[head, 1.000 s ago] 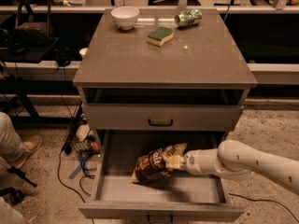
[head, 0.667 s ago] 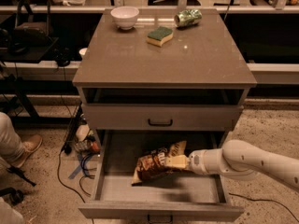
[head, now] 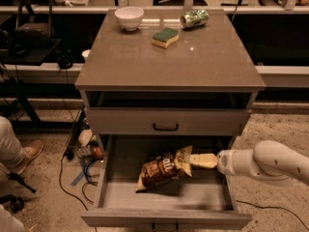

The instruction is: Place brown chip bag into middle drawer

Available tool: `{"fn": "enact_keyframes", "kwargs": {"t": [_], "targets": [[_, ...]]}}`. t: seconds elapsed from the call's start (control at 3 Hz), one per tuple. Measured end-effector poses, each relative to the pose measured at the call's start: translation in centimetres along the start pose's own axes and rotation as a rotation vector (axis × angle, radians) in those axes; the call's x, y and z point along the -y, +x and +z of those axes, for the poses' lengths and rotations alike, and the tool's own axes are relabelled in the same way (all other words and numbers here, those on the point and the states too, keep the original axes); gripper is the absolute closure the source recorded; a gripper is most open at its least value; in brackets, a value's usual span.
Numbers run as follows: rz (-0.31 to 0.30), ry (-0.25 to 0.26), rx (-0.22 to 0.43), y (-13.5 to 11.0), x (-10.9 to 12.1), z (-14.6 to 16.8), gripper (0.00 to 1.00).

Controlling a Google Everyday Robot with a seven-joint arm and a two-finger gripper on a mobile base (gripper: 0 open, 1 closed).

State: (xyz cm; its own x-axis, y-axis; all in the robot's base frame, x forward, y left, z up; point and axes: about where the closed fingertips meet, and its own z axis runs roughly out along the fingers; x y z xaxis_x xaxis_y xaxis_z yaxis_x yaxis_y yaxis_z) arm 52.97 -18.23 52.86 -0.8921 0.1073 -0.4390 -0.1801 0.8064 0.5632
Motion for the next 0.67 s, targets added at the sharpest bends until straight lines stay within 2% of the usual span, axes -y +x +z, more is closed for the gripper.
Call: {"fn": "enact_keyframes", "kwargs": {"t": [0.33,0.67], "targets": [[-0.023,0.112,0.036,-2.31,2.78,-5.24,0.0],[-0.022,0.133,0.042,-2.47,3.51,-6.14,0.0]]}}
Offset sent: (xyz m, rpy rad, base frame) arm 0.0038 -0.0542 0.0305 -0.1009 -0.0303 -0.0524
